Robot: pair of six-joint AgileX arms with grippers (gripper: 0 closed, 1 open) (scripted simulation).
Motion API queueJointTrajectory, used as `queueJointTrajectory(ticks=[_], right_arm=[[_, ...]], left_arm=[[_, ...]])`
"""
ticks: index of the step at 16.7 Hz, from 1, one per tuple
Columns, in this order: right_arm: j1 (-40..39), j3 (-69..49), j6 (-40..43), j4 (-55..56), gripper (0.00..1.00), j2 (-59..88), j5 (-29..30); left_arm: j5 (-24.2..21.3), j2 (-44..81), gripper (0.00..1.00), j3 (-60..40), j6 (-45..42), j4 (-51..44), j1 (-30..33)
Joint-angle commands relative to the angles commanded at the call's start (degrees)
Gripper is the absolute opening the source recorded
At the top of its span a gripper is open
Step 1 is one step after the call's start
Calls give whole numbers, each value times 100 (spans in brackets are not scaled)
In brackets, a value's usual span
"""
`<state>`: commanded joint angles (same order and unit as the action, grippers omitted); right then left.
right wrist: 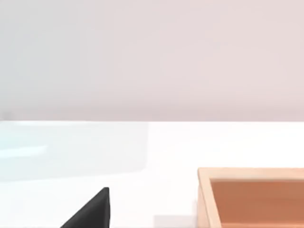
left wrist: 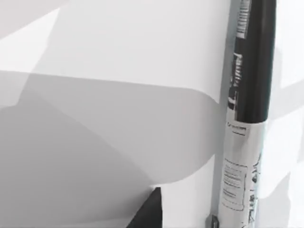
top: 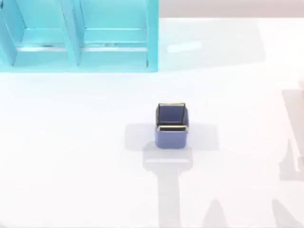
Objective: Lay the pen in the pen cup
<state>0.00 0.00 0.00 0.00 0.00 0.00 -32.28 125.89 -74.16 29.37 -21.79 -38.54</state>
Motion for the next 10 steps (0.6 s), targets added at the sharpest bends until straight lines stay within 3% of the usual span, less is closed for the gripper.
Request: queueJointTrajectory(ticks=[5,10], right_arm=[[0,0,0,0,100,0,0],[0,0,0,0,100,0,0]], left_arm=[[14,71,100,13,54,89,50],[14,71,62,13,54,89,50]])
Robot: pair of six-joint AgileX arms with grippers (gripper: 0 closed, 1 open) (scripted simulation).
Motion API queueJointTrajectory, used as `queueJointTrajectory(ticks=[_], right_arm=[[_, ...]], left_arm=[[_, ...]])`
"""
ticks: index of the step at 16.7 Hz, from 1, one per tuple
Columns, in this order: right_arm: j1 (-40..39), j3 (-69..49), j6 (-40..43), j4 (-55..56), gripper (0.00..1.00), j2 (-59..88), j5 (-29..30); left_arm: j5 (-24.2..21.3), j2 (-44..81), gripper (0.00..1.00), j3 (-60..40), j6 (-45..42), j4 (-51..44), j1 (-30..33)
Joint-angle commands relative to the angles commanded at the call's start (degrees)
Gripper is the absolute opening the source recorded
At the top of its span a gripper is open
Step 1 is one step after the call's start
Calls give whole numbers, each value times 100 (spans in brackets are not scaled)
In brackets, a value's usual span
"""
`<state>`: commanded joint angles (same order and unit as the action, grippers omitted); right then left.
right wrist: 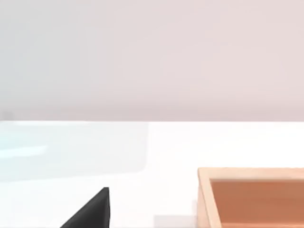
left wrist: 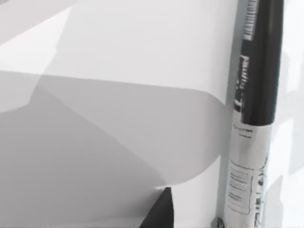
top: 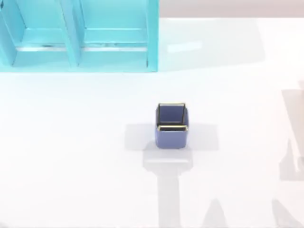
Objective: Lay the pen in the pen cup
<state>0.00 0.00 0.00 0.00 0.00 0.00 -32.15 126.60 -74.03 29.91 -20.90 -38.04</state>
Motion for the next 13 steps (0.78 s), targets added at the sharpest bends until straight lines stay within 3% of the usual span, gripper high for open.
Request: queueJointTrajectory(ticks=[8,13], right_arm=[[0,0,0,0,100,0,0],[0,0,0,0,100,0,0]], left_arm=[[0,0,2,0,0,0,0],[0,0,0,0,0,0,0]])
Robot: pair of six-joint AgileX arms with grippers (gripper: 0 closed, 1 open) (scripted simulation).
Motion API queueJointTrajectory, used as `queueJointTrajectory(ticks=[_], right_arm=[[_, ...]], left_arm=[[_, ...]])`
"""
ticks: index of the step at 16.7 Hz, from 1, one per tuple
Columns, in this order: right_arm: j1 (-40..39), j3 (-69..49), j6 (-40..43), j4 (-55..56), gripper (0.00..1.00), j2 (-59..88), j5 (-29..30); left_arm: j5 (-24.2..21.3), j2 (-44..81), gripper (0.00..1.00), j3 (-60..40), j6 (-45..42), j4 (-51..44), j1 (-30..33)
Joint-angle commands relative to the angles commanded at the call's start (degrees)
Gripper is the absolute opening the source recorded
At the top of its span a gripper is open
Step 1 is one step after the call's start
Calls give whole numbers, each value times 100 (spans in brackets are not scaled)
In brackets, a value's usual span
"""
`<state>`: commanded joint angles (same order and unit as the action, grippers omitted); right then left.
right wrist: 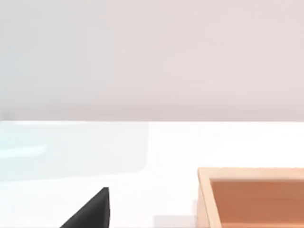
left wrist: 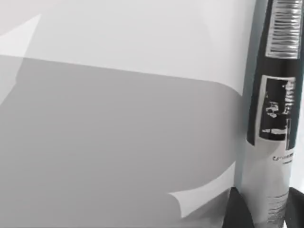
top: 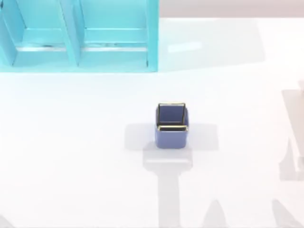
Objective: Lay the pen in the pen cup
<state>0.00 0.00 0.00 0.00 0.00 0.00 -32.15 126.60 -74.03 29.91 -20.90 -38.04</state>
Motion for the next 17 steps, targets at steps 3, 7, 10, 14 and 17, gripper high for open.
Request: queueJointTrajectory(ticks=[3,7,10,14,17], right_arm=[[0,0,0,0,100,0,0],[0,0,0,0,100,0,0],[0,0,0,0,100,0,0],[0,0,0,0,100,0,0],[0,0,0,0,100,0,0]], left_arm=[[0,0,0,0,0,0,0],[2,-504,0,-104,-170,-407,-353],[-57,-1030,0,-95,-564,-1153,-743],[-191,-1978,0,-1,-1318,-2628,-1377],[-299,-2717,0,49,-1866,-3629,-1818]])
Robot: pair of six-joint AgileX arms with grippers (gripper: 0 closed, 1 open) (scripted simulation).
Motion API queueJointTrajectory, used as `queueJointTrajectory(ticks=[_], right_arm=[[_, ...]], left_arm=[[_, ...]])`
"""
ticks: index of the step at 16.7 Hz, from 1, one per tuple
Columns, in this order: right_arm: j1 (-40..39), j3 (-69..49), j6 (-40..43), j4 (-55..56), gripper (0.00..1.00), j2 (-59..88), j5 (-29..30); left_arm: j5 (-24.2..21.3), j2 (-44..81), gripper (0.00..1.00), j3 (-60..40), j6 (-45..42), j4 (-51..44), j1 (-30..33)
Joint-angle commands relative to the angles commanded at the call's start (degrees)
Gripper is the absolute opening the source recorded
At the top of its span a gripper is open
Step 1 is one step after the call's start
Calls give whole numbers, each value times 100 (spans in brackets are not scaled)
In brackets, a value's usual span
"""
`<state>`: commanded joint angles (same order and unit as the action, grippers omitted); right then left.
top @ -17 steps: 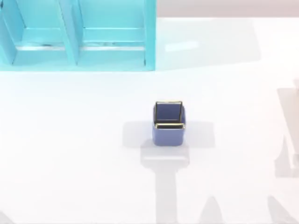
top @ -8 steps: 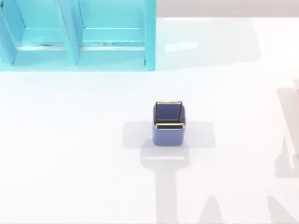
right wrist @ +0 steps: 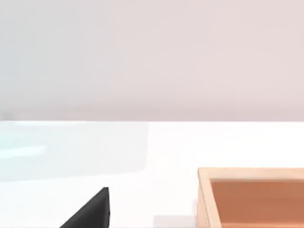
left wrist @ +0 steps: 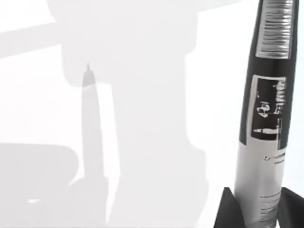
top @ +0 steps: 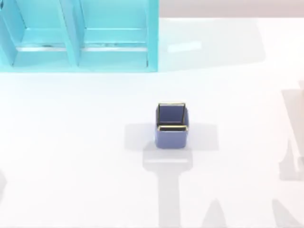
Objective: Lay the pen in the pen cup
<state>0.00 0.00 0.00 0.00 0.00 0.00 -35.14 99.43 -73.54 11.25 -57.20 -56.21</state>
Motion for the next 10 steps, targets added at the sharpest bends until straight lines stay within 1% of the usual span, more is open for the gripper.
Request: queueJointTrajectory(ticks=[2,4,8,10], right_arm=[[0,0,0,0,100,0,0],[0,0,0,0,100,0,0],[0,0,0,0,100,0,0],[0,0,0,0,100,0,0]], left_arm=[[-60,-360,0,15,-260,-374,-205],[-86,-493,0,21,-364,-504,-285],[-69,-472,0,7,-367,-493,-258],[76,-480,0,-15,-319,-422,-124]])
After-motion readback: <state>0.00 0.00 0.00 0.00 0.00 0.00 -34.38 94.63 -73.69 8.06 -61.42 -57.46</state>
